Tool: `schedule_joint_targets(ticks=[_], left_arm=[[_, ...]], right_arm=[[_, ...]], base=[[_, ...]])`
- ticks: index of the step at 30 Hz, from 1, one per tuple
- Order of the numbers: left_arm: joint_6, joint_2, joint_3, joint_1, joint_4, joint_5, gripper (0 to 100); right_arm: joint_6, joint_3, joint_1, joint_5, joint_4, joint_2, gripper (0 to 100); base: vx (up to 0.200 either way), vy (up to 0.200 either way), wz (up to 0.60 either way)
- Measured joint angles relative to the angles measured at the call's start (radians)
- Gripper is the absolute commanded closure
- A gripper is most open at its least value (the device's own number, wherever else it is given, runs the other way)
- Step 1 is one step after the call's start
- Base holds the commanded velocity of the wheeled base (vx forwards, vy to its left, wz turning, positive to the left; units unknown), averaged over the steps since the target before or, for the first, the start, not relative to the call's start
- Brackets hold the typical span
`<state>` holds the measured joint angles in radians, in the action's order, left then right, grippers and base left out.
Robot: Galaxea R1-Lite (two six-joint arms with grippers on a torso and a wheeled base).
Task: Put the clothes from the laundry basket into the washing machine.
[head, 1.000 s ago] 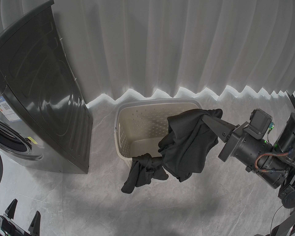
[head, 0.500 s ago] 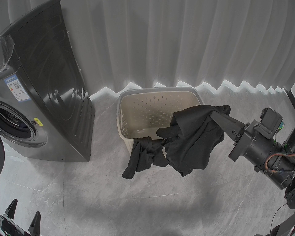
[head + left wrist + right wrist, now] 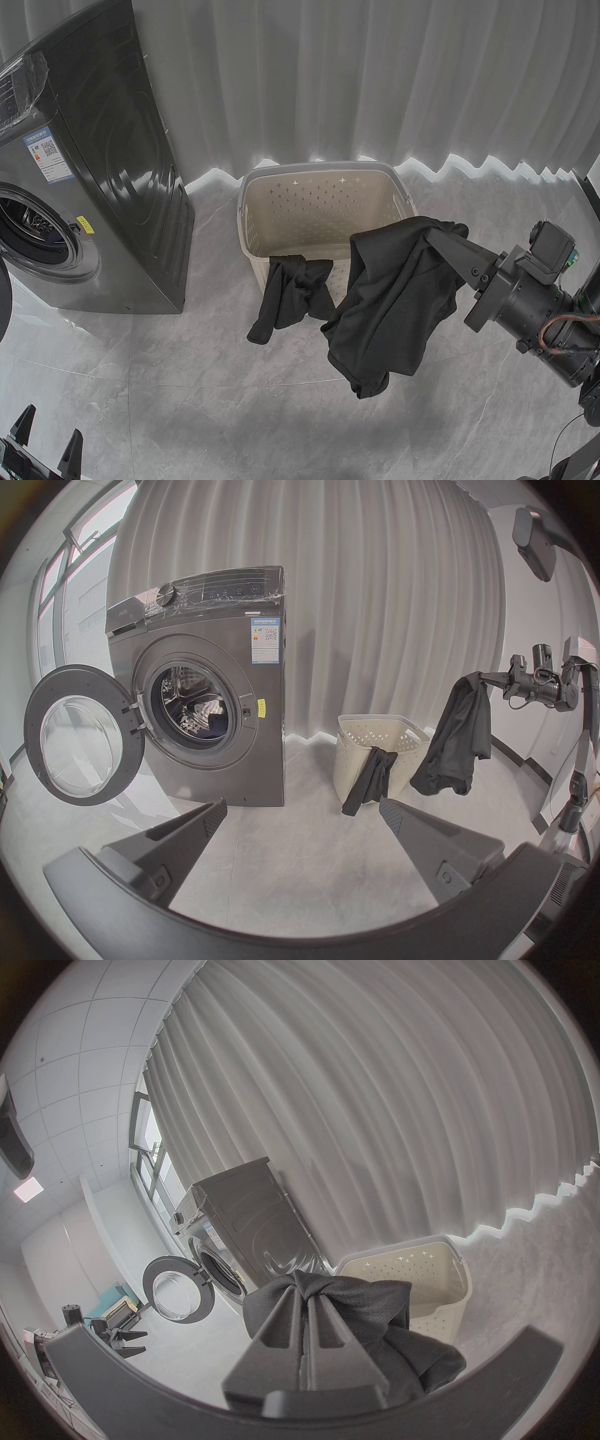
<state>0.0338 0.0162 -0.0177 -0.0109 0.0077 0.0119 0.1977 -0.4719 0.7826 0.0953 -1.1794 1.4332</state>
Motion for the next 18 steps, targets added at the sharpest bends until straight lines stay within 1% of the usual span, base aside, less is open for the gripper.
schedule_joint_targets(ticks=[18], left_arm=[[0.000, 0.000, 0.000, -0.001, 0.002, 0.000, 0]], right_arm=[[0.003, 0.015, 0.001, 0.000, -0.001, 0.005, 100]], base=[[0.000, 0.200, 0.00]])
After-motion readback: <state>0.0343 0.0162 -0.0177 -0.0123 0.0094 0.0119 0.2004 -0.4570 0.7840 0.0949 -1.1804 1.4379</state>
